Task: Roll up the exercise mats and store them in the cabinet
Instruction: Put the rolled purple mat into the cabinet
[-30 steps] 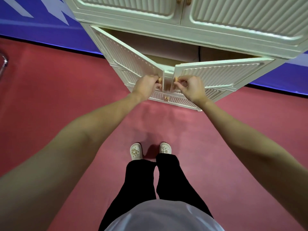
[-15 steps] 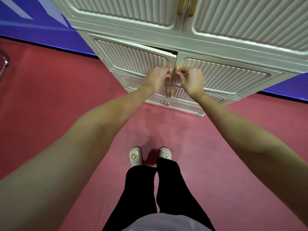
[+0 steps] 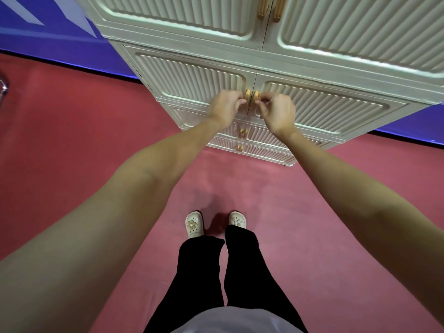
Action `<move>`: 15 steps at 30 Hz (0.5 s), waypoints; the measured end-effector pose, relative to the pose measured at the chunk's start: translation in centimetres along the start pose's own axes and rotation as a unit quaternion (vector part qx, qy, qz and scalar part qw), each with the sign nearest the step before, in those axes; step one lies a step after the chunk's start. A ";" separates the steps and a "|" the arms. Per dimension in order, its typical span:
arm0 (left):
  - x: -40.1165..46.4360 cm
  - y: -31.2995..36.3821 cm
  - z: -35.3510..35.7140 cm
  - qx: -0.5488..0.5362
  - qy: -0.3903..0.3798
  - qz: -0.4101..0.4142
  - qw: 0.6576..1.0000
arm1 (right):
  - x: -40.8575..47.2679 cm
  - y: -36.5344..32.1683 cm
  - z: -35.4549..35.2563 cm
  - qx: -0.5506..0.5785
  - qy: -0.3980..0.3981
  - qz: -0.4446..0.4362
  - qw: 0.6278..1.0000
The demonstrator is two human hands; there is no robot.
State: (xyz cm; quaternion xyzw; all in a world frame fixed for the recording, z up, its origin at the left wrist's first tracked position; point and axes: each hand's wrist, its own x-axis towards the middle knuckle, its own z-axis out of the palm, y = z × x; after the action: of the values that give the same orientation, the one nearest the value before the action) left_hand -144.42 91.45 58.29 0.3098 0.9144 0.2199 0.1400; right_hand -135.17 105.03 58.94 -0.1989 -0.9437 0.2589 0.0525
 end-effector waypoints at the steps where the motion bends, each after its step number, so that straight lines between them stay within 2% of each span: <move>1: -0.3 -0.2 -0.2 0.013 -0.003 -0.009 1.000 | -0.3 0.0 -0.1 0.001 -0.004 0.000 1.000; 7: -4.4 -1.9 -1.7 0.170 -0.051 0.003 0.984 | -3.9 1.1 -0.7 -0.073 -0.074 0.004 0.995; 15: -12.9 -3.8 -0.8 0.216 -0.118 0.044 0.968 | -15.8 -0.5 0.5 -0.151 -0.163 0.082 0.972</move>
State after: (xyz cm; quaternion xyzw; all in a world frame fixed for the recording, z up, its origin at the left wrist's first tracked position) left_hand -136.78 80.40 58.69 0.3962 0.9028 -0.0152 0.1665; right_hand -121.03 98.06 58.88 -0.2368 -0.9482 0.1456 -0.1540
